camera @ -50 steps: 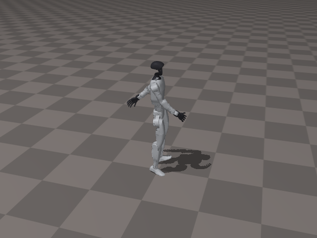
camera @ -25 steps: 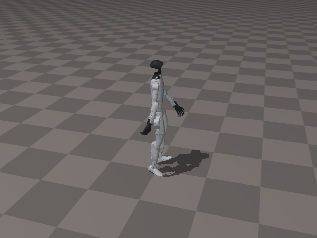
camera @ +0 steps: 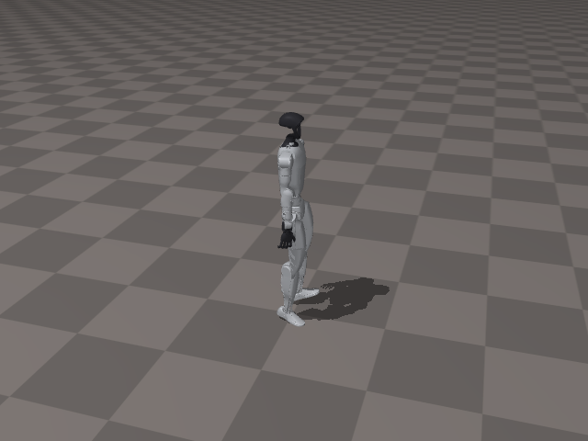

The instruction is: Upper body actions

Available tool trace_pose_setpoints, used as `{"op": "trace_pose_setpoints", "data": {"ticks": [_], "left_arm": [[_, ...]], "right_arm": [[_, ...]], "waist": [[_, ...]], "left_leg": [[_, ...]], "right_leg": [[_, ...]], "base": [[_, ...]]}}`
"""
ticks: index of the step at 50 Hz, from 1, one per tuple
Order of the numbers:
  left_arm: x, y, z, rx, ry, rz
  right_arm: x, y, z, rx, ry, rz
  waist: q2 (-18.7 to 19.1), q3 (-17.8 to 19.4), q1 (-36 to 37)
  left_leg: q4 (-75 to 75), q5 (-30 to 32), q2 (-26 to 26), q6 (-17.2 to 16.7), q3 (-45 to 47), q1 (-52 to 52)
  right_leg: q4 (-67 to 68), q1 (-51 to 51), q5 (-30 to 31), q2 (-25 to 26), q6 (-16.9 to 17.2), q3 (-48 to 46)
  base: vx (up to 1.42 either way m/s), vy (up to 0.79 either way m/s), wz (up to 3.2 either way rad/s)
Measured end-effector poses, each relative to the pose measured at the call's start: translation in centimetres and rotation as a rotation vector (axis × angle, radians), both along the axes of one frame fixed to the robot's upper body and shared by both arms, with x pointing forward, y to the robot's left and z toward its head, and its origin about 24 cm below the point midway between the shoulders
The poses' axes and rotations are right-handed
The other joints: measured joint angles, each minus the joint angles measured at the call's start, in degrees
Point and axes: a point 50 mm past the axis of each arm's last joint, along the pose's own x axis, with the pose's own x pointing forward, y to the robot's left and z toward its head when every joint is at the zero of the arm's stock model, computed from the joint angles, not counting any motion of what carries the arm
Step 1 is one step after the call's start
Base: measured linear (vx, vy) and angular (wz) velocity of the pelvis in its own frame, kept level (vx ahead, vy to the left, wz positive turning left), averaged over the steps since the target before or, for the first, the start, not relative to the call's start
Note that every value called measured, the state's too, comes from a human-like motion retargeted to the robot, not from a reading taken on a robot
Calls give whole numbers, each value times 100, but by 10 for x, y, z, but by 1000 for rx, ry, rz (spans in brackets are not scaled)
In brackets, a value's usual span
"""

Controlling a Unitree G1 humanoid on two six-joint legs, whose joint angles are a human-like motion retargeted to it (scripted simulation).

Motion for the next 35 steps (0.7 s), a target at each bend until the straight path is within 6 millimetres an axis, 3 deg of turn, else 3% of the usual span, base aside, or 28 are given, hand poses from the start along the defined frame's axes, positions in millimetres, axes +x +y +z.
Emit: {"op": "trace_pose_setpoints", "data": {"ticks": [3, 7, 14, 20, 30, 35], "left_arm": [[-14, -3, 1, -10, 14, 128], [-24, -1, 3, -25, 38, 212], [-19, 10, 4, -5, 40, 109], [-5, 6, 1, -15, -15, 29], [11, 9, 0, -20, -25, -149], [8, 11, 1, -30, -13, -143]], "right_arm": [[6, -4, 1, -4, -13, 146], [6, -9, 1, -18, -10, 156], [-10, -10, 2, -17, 43, -152], [-20, -9, 3, -16, 70, -336], [-12, -11, 3, -60, 34, -130], [-5, -7, 2, -43, 15, -67]], "waist": [[-18, -5, 72], [-52, 20, 106], [-117, 24, 164], [-95, 20, 267], [43, 35, 678], [106, -86, 212]], "left_leg": [[8, 19, -16, 10, -63, -33], [31, 54, -41, 26, -181, -76], [71, 88, -102, 48, -388, -160], [95, 114, -148, 144, -380, -269], [133, 146, -5, 192, 51, -436], [55, 138, 118, 35, -163, -388]], "right_leg": [[-1, 15, -13, -18, 3, -61], [-18, 92, -38, -37, 12, -191], [-51, 192, -66, -76, 32, -394], [-51, 168, -58, -59, 31, -369], [64, -135, 8, -4, -4, 209], [87, -216, -37, 9, 1, -37]], "base": [[-2, 2, 26], [-3, 2, 38], [-3, 2, 31], [-2, 1, -4], [-6, -2, -48], [-9, -9, 35]]}}
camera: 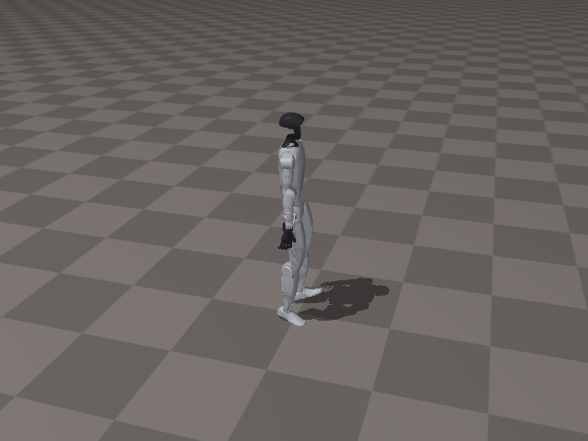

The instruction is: Upper body actions

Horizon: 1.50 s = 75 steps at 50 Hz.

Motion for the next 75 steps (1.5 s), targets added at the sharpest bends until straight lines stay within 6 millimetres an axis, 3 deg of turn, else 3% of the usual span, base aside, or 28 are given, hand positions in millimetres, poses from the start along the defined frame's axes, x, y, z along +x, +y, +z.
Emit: {"op": "trace_pose_setpoints", "data": {"ticks": [5, 11, 15, 17, 20, 26, 33, 37, 39, 44, 50, 56, 60, 62, 65, 68, 70, 72, 75], "left_arm": [[-6, 2, 1, 8, 16, 65], [-9, 18, 3, 50, 15, 50], [-5, 26, 4, 79, -20, 55], [5, 29, 3, 100, -71, 77], [18, 28, 2, 127, -151, 132], [28, 18, 0, 186, -257, 289], [16, 20, 1, 194, -224, 331], [-4, 14, 1, 176, -140, 356], [-13, 10, 1, 166, -103, 364], [-33, 0, 2, 136, -47, 358], [-50, -5, 4, 136, -31, 330], [-50, -2, 4, 174, -42, 326], [-46, 4, 4, 196, -65, 340], [-38, 8, 4, 200, -83, 343], [-26, 9, 2, 187, -109, 330], [-6, 9, 0, 168, -157, 308], [14, 11, -1, 151, -207, 281], [40, 16, 0, 138, -271, 249], [76, 26, 5, 144, -389, 189]], "right_arm": [[1, 3, -1, -2, -9, -10], [-8, 2, 0, -22, 24, -14], [-17, -2, 1, -36, 54, -32], [-23, -7, 3, -53, 67, -64], [-29, -16, 5, -93, 91, -102], [-34, -38, 12, -216, 119, -116], [-30, -39, 12, -219, 106, -130], [-16, -32, 8, -187, 64, -92], [-8, -29, 7, -166, 37, -75], [16, -18, 3, -98, -37, -26], [28, -8, 2, -42, -89, 7], [18, -8, 1, -36, -53, -4], [2, -10, 2, -57, -7, -18], [-1, -15, 3, -75, 10, -30], [-11, -23, 5, -113, 35, -42], [-18, -29, 7, -164, 43, -49], [-22, -32, 8, -192, 49, -68], [-26, -31, 8, -201, 62, -92], [-33, -27, 9, -194, 84, -110]], "waist": [[81, -82, -178], [67, -114, -403], [-33, -147, -452], [-148, -62, -513], [-363, 139, -374], [-381, 383, -160], [-459, 857, 339], [-551, 991, 417], [-533, 1041, 432], [-432, 1162, 592], [-244, 851, 363], [-169, 500, 152], [-90, 191, -15], [118, 122, -90], [264, -136, -411], [365, -424, -689], [473, -569, -807], [413, -355, -720], [141, 39, -347]], "left_leg": [[-15, 75, 203, -126, 154, 31], [161, 163, 483, -396, 171, 157], [785, 234, 662, -675, 41, -103], [1471, 555, 646, -709, -159, -359], [2462, 1029, 380, -410, -662, -809], [2974, 1083, 282, -55, -776, -1851], [1119, 440, 93, 1029, -908, -2609], [555, 327, 34, 1352, -862, -3155], [682, 315, 68, 1356, -825, -3348], [1694, 368, 334, 1017, -649, -3484], [2867, 693, 487, 306, -679, -3195], [3216, 1129, 197, -329, -1238, -2198], [2165, 1480, 125, -836, -1350, -964], [1305, 912, 400, -1088, -714, -355], [185, 339, 459, -666, 329, 110], [-167, 481, 529, -699, 580, -19], [-63, 398, 399, -489, -40, -406], [117, 326, 280, -389, -414, -477], [116, 200, 87, -327, -214, -116]], "right_leg": [[5, -56, -46, 165, -58, 106], [-36, 70, -173, 438, -191, 250], [-58, 113, -260, 522, -265, 367], [-87, 208, -291, 474, -303, 281], [-108, 349, -271, 274, -371, 275], [-123, 405, -240, 186, -487, 314], [-153, 568, -221, 86, -625, 274], [-180, 582, -197, -80, -673, 125], [-179, 576, -189, -103, -687, 77], [-150, 586, -179, -127, -674, 73], [-144, 439, -210, -31, -583, 8], [-134, 290, -242, -12, -449, -38], [-88, 152, -290, 125, -385, 44], [-50, 149, -331, 340, -365, 103], [-50, 106, -380, 398, -261, -26], [-71, -62, -383, 328, -124, -144], [-93, -212, -357, 321, -52, -240], [-94, -126, -290, 258, -34, -260], [-49, 86, -203, 47, -57, -266]], "base": [[-7, -12, -18], [-2, -19, -6], [-5, -24, 12], [-7, -18, 56], [-10, -9, 4], [-12, -6, -10], [-9, -6, -15], [-7, -3, 13], [0, 0, 0], [-1, 4, -14], [6, 5, 22], [11, 8, 20], [15, 9, -3], [19, 17, -12], [19, 15, 44], [9, 17, 69], [5, 18, 65], [0, 11, -11], [4, 13, -55]]}}
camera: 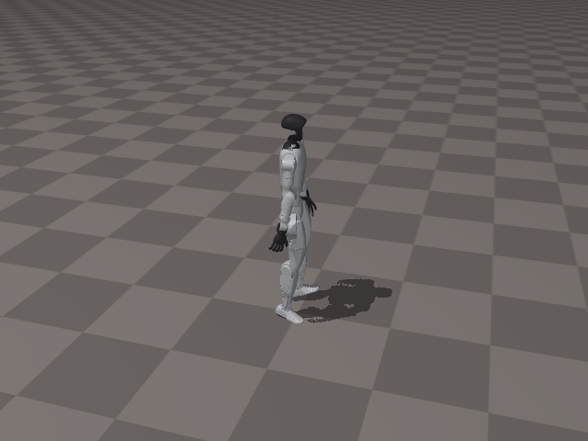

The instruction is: Upper body actions

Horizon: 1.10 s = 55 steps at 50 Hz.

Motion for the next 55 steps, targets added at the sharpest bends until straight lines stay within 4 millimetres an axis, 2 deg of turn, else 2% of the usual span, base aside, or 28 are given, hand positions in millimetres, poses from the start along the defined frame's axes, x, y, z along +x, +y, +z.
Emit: {"op": "trace_pose_setpoints", "data": {"ticks": [2, 5, 8, 11, 15, 18, 22, 28, 32, 35, 37, 39, 42, 45, 49, 55], "left_arm": [[10, 4, 3, 18, -45, -13], [6, 5, 3, 33, -52, 4], [-12, 2, -1, 15, 1, 58], [-32, 1, -3, -8, 84, 85], [-60, 1, -3, 6, 184, 97], [-87, -4, -3, 0, 270, 110], [-108, -14, -2, -17, 315, 158], [-126, -25, 0, -30, 341, 214], [-131, -21, 1, -43, 368, 212], [-131, -13, 3, -47, 375, 208], [-127, -5, 4, -35, 382, 194], [-122, 5, 5, -16, 393, 169], [-110, 15, 5, 13, 388, 123], [-98, 20, 4, 29, 354, 80], [-72, 21, 2, 25, 278, 47], [-34, 16, 0, 9, 165, 10]], "right_arm": [[1, 4, -1, 13, 7, 43], [5, 14, -4, 34, -3, 124], [19, 23, -7, 73, -77, 195], [37, 31, -10, 117, -143, 219], [48, 38, -10, 169, -158, 213], [48, 37, -10, 195, -145, 196], [49, 26, -9, 174, -141, 218], [37, 7, -5, 101, -100, 254], [26, 3, -4, 78, -74, 189], [27, 9, -5, 75, -95, 109], [33, 16, -7, 94, -140, 37], [40, 23, -8, 122, -192, -26], [46, 28, -9, 148, -238, -50], [47, 27, -9, 143, -251, -14], [48, 24, -8, 119, -240, 65], [35, 27, -8, 136, -175, 25]], "waist": [[-101, 30, 243], [-143, -104, 305], [-113, -165, 138], [-139, -66, 37], [-241, -70, 112], [-326, -225, 244], [-402, -207, 435], [-385, -87, 647], [-226, -51, 569], [12, 90, 505], [134, 331, 363], [173, 542, 238], [134, 737, 92], [76, 862, -75], [-21, 1146, -359], [13, 1282, -466]], "left_leg": [[-63, -55, -115, 55, 20, 110], [-181, -99, -207, 142, 81, 175], [-158, -154, -221, 200, 52, 146], [-102, -212, -213, 206, 118, 189], [-97, -276, -300, 230, 169, 223], [-117, -350, -447, 271, 159, 171], [-103, -462, -623, 311, 155, 187], [-95, -669, -892, 452, 19, 348], [-41, -803, -842, 527, -278, 405], [-23, -857, -523, 561, -214, 510], [14, -858, -321, 594, -182, 640], [49, -848, -182, 629, -106, 724], [76, -823, -117, 691, -91, 768], [92, -802, -108, 757, -118, 776], [39, -767, -62, 856, -32, 897], [2, -687, 125, 899, 22, 846]], "right_leg": [[19, 2, 35, -83, 2, 112], [24, -42, 69, -140, 41, 176], [12, -40, 108, -143, 95, 185], [19, 7, 149, -182, 147, 144], [30, -20, 200, -284, 216, 173], [56, -153, 257, -438, 297, 191], [88, -185, 323, -636, 407, 186], [212, -13, 308, -784, 523, 154], [965, -120, 202, -782, 438, 157], [2346, -690, 336, -716, 75, 528], [3213, -1032, 343, -603, -337, 659], [3525, -1263, 282, -594, -450, 432], [3105, -1668, 368, -485, -504, 400], [2101, -2060, 444, -328, -583, 541], [652, -2647, 204, -146, -848, 904], [367, -3293, 207, -102, -990, 1140]], "base": [[11, 16, -68], [14, 13, -26], [10, 13, -5], [1, 10, -13], [5, 11, -20], [10, 15, -7], [8, 21, -9], [13, 28, -3], [15, 23, 21], [8, 12, -9], [1, 5, 10], [-7, -3, 12], [-3, 0, 15], [-5, -2, 27], [-9, -3, 12], [-4, -3, 10]]}}
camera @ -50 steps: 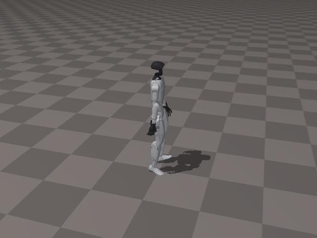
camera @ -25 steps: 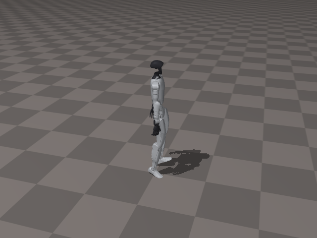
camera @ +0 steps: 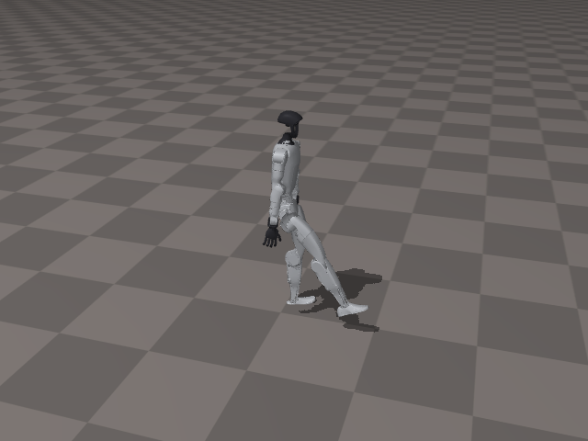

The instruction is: Upper body actions

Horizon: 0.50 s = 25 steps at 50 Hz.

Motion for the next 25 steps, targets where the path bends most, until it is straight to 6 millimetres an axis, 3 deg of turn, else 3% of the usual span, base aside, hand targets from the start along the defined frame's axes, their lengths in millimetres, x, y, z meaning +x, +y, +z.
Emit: {"op": "trace_pose_setpoints", "data": {"ticks": [5, 8, 10, 12, 15, 17, 18, 20, 22, 23, 25], "left_arm": [[21, -8, 0, -33, -81, 1], [17, -15, -2, -43, -84, 1], [17, -15, -2, -43, -84, -1], [5, -16, -3, -45, -51, 3], [-16, -18, -4, -44, 17, 16], [-38, -19, -3, -40, 96, 61], [-48, -20, -3, -40, 125, 85], [-70, -21, 0, -41, 198, 163], [-89, -21, 4, -41, 268, 191], [-98, -21, 6, -42, 300, 208], [-109, -25, 9, -40, 345, 238]], "right_arm": [[-10, 2, 0, 11, 34, -17], [-23, 3, 0, 5, 56, -21], [-20, 2, 1, -3, 34, -38], [-23, 1, 1, -24, 23, -58], [-27, -3, 2, -66, 27, -64], [-23, -9, 3, -116, 29, -6], [-22, -11, 4, -131, 29, 30], [-12, -14, 4, -140, 33, 140], [-12, -10, 3, -88, 48, 149], [-10, -8, 2, -58, 53, 145], [-5, -3, 1, -2, 48, 116]], "waist": [[-4, -11, -23], [-29, -214, 12], [-142, -318, 191], [-198, -485, 141], [-185, -630, -716], [-358, -747, -1394], [-410, -809, -1389], [-518, -1064, 738], [-686, -1228, 409], [-738, -1321, 461], [-678, -1527, 938]], "left_leg": [[60, 21, 53, -30, -35, -96], [30, 31, 2, -65, -76, -147], [13, 20, -134, -82, 11, -190], [-4, 37, -248, -108, -184, -263], [61, 144, -409, -114, -1281, -414], [131, 226, -754, -120, -2129, -463], [126, 226, -830, -130, -2156, -460], [-112, -27, -677, -249, 1, -370], [-84, 18, -899, -269, -366, -400], [-95, 19, -939, -298, -308, -404], [-137, -15, -782, -408, 187, -475]], "right_leg": [[604, 289, 260, -111, 28, -209], [785, 855, 601, -177, 257, -263], [1032, 1053, 674, -259, 426, -171], [941, 1618, 821, -343, 675, -463], [487, 2768, 1053, -461, 1119, -1606], [130, 3715, 1184, -480, 1659, -2222], [104, 3832, 939, -436, 1851, -2163], [409, 3334, -70, -342, 1600, -637], [-486, 3808, 25, -239, 1303, -1999], [-647, 3757, 151, -174, 1250, -1667], [-571, 3478, 232, -370, 1513, -1462]], "base": [[0, 0, 0], [4, -1, 0], [7, -5, -32], [10, -6, 90], [7, -10, 274], [3, -11, 230], [-2, -10, -207], [-3, -13, -648], [8, -13, -109], [7, -13, -40], [-2, -19, -143]]}}
